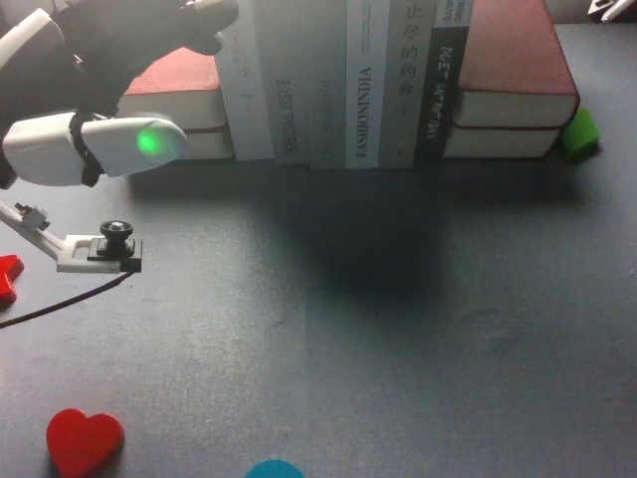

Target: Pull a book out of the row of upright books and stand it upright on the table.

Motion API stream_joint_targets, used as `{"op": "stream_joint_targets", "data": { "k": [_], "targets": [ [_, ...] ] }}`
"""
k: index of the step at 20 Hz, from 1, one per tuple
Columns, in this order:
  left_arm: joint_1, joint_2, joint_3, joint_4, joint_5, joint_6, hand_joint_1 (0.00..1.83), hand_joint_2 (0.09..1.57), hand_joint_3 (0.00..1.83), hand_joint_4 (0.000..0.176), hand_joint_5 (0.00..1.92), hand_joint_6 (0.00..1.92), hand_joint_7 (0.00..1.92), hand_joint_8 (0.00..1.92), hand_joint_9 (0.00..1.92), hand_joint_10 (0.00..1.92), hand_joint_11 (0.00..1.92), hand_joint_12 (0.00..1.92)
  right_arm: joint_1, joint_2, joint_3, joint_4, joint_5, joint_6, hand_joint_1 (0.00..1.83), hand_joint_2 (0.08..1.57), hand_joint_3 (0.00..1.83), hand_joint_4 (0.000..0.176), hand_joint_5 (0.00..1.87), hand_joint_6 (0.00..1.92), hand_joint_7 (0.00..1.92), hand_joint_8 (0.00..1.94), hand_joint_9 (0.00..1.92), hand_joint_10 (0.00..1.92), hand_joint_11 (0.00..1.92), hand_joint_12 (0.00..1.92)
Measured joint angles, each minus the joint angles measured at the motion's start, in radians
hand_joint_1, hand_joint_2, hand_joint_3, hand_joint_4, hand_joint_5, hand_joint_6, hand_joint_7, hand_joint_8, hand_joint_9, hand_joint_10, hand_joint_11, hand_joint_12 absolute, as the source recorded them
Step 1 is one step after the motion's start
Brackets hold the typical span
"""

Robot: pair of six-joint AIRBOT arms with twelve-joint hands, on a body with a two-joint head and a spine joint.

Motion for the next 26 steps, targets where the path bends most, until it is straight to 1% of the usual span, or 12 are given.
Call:
{"op": "stream_joint_targets", "data": {
  "k": [6, 7, 8, 11, 14, 16, 17, 19, 20, 21, 25, 26],
  "targets": [
    [-0.007, 0.003, -0.002, 0.002, -0.002, 0.000, 1.02, 0.91, 0.00, 0.078, 0.46, 0.01, 0.28, 0.00, 0.47, 0.01, 0.00, 1.31, -0.039, -0.036, 0.024, 0.047, 0.004, -0.001, 0.78, 1.19, 0.01, 0.095, 0.66, 0.00, 0.00, 0.00, 0.00, 0.00, 0.00, 0.00],
    [-0.007, 0.003, -0.002, -0.001, -0.002, 0.000, 1.03, 0.92, 0.00, 0.067, 0.46, 0.00, 0.27, 0.01, 0.46, 0.01, 0.00, 1.27, -0.040, -0.039, 0.026, 0.047, 0.002, 0.000, 0.69, 1.19, 0.01, 0.054, 0.67, 0.00, 0.00, 0.00, 0.00, 0.00, 0.01, 0.01],
    [-0.007, 0.003, -0.003, -0.001, -0.002, 0.000, 1.02, 0.92, 0.00, 0.059, 0.46, 0.00, 0.28, 0.01, 0.47, 0.01, 0.00, 1.29, -0.040, -0.040, 0.026, 0.048, 0.004, 0.000, 0.64, 1.19, 0.00, 0.035, 0.67, 0.00, 0.00, 0.00, 0.00, 0.00, 0.00, 0.00],
    [-0.003, 0.003, -0.004, -0.004, -0.005, 0.000, 1.02, 0.91, 0.00, 0.055, 0.46, 0.00, 0.29, 0.01, 0.48, 0.01, 0.00, 1.32, -0.040, -0.040, 0.018, 0.033, 0.005, 0.002, 0.61, 1.20, 0.01, 0.032, 0.67, 0.01, 0.00, 0.00, 0.00, 0.00, 0.00, 0.00],
    [0.007, 0.003, -0.008, -0.012, -0.008, 0.000, 1.03, 0.90, 0.00, 0.061, 0.47, 0.01, 0.32, 0.02, 0.49, 0.01, 0.00, 1.28, -0.040, -0.020, -0.034, 0.003, -0.001, 0.002, 0.58, 1.21, 0.01, 0.059, 0.66, 0.01, 0.00, 0.00, 0.00, 0.00, 0.00, 0.00],
    [0.020, 0.003, -0.012, -0.025, -0.010, 0.001, 1.02, 0.91, 0.00, 0.064, 0.49, 0.01, 0.35, 0.02, 0.49, 0.01, 0.00, 1.25, -0.040, 0.000, -0.066, -0.013, -0.002, 0.001, 0.58, 1.20, 0.00, 0.058, 0.65, 0.01, 0.00, 0.00, 0.00, 0.00, 0.00, 0.00],
    [0.031, 0.003, -0.019, -0.044, -0.010, 0.000, 1.04, 0.92, 0.00, 0.054, 0.52, 0.02, 0.41, 0.02, 0.50, 0.01, 0.00, 1.25, -0.040, 0.019, -0.100, -0.033, -0.004, 0.000, 0.49, 1.22, 0.01, 0.067, 0.61, 0.01, 0.00, 0.00, 0.00, 0.00, 0.00, 0.00],
    [0.040, 0.003, -0.024, -0.051, -0.018, 0.000, 1.05, 0.93, 0.00, 0.052, 0.54, 0.02, 0.43, 0.01, 0.50, 0.00, 0.00, 1.25, -0.040, 0.061, -0.155, -0.054, 0.004, 0.000, 0.46, 1.26, 0.02, 0.054, 0.58, 0.00, 0.00, 0.00, 0.00, 0.00, 0.00, 0.00],
    [0.046, 0.003, -0.027, -0.055, -0.021, 0.000, 1.06, 0.93, 0.00, 0.042, 0.53, 0.01, 0.42, 0.01, 0.50, 0.01, 0.00, 1.28, -0.040, 0.097, -0.189, -0.068, 0.024, 0.000, 0.43, 1.24, 0.01, 0.037, 0.58, 0.01, 0.00, 0.00, 0.00, 0.00, 0.00, 0.00],
    [0.053, 0.003, -0.027, -0.057, -0.023, 0.000, 1.05, 0.94, 0.00, 0.044, 0.51, 0.00, 0.40, 0.00, 0.49, 0.00, 0.00, 1.26, -0.047, 0.121, -0.214, -0.074, 0.039, -0.004, 0.45, 1.23, 0.00, 0.000, 0.59, 0.01, 0.00, 0.00, 0.00, 0.00, 0.00, 0.00],
    [0.068, 0.003, -0.031, -0.079, -0.032, 0.000, 1.07, 0.93, 0.00, 0.037, 0.54, 0.01, 0.43, 0.01, 0.53, 0.02, 0.05, 1.32, -0.056, 0.192, -0.301, -0.108, 0.072, -0.019, 0.18, 1.03, 0.00, 0.000, 0.60, 0.00, 0.00, 0.00, 0.00, 0.00, 0.00, 0.00],
    [0.076, 0.002, -0.032, -0.088, -0.037, 0.000, 1.06, 0.93, 0.00, 0.038, 0.54, 0.01, 0.43, 0.01, 0.55, 0.02, 0.03, 1.38, -0.066, 0.204, -0.318, -0.105, 0.092, -0.022, 0.29, 1.06, 0.00, 0.000, 0.61, 0.01, 0.00, 0.00, 0.00, 0.00, 0.00, 0.00]
  ]
}}
